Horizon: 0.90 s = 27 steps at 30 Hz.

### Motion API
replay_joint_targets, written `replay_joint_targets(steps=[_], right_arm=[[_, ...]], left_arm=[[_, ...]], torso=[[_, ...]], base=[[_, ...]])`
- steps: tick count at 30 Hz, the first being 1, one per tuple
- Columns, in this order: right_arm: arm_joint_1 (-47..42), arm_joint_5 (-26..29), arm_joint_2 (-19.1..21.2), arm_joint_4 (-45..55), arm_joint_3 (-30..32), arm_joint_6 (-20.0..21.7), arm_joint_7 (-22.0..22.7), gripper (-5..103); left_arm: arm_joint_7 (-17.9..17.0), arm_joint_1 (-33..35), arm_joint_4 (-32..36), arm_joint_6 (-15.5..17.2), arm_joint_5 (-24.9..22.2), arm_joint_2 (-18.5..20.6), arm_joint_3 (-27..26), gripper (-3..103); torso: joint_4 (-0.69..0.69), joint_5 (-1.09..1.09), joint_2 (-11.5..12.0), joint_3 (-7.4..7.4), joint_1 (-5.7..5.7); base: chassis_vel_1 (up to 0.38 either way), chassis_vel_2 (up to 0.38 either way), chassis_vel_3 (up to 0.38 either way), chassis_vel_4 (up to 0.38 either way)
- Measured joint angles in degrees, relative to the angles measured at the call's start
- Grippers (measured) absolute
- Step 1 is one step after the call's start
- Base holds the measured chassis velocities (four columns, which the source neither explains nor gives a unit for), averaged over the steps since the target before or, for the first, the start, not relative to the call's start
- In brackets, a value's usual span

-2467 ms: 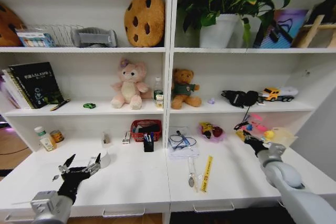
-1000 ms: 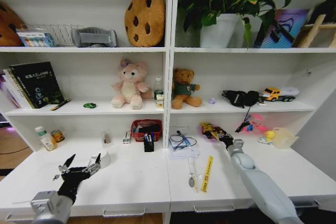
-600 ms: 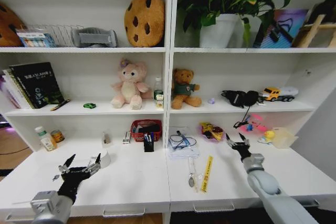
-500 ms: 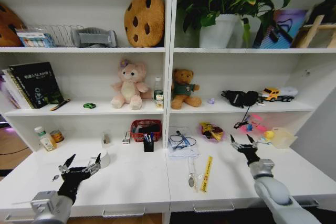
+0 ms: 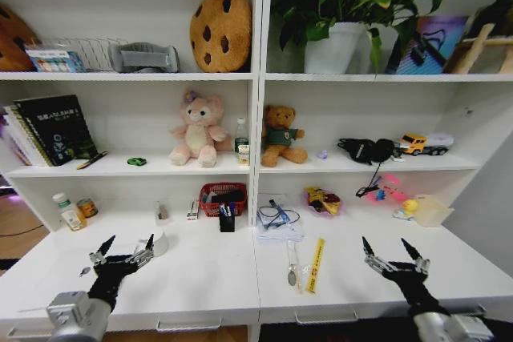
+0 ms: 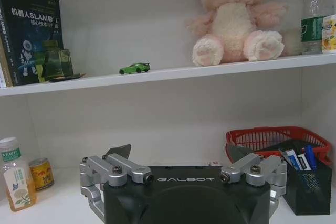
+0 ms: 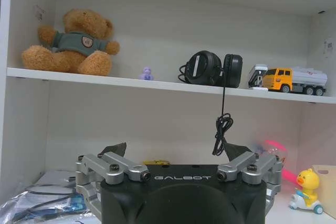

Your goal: Organize the objects on the table.

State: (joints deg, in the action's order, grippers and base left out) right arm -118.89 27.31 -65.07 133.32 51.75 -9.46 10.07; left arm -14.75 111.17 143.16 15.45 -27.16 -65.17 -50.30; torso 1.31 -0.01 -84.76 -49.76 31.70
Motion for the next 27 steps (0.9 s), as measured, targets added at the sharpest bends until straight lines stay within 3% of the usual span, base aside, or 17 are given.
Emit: replay_joint_targets(steps=[11,27], right_arm=[[0.91,0.0,1.03,2.59,-0.78,3.57,1.72,100],[1.21,0.11,1.14,2.29,-0.93,3.8,1.81,100]], left_arm=[[0.0,0.0,0.0,0.0,0.0,0.0,0.0,100],[0.0,0.0,0.0,0.0,0.0,0.0,0.0,100]], torso=[[-0.01,0.01,0.01,-0.01,0.0],[0.0,0.01,0.01,-0.01,0.01]], base=[[0.0,0.0,0.0,0.0],[0.0,0.0,0.0,0.0]])
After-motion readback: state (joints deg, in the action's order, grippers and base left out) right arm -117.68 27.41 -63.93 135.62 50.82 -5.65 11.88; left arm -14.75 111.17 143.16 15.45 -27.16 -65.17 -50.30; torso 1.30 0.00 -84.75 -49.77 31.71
